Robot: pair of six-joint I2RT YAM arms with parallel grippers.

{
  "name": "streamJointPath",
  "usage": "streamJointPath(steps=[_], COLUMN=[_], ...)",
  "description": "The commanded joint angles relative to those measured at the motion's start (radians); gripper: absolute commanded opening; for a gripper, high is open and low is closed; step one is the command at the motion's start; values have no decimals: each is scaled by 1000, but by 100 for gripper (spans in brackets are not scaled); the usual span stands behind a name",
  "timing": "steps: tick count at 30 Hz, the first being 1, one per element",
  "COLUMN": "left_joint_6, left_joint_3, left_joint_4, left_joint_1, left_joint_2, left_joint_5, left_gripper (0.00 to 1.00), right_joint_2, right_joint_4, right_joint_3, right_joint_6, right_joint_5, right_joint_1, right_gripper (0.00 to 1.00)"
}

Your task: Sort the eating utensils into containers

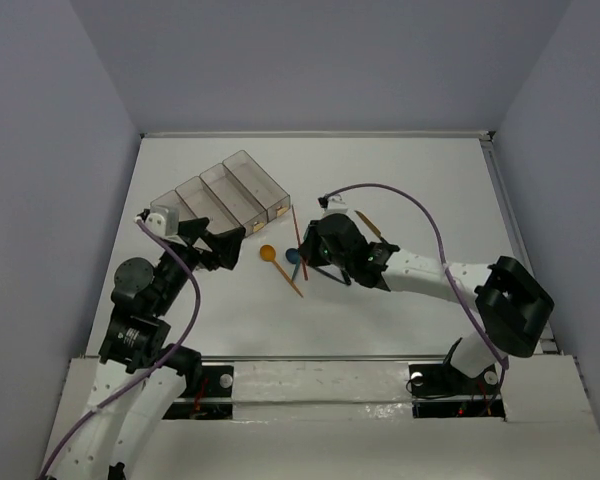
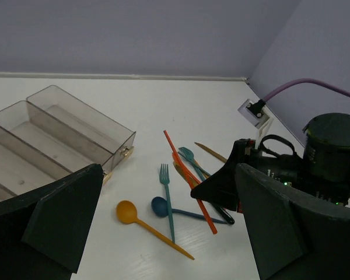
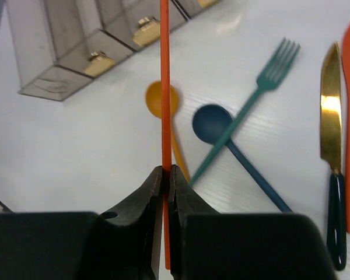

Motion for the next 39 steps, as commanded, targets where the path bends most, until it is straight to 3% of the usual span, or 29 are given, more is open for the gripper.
streamJointPath(steps=[1, 5, 9, 16, 22, 38, 39], left_joint_6=[-19, -42, -76, -71, -64, -59, -59], left_joint_3=[84, 96, 93, 65, 61, 55, 53], left_joint_4=[-33, -74, -87, -57, -47, -36, -36], left_joint_1=[-2, -2, -2, -2, -2, -21, -21], left_joint_2=[-16, -44, -114, -188, -182, -187, -185], left_joint_5=[-170, -362, -552, -569, -518, -486, -480], left_gripper=[99, 99, 99, 99, 99, 99, 99], right_joint_2=[65, 184, 311, 609, 879, 1028, 1033], right_joint_4=[53, 66, 97, 166, 34, -92, -96], right_joint_3=[193, 399, 601, 885, 1256, 1405, 1407], right_joint_6=[-229, -365, -386, -224, -213, -247, -247], right_joint_5=[-47, -55, -151, -355, -429, -274, -269], right_joint_1=[6, 6, 6, 6, 17, 17, 17], right_gripper=[0, 0, 0, 0, 0, 0, 8])
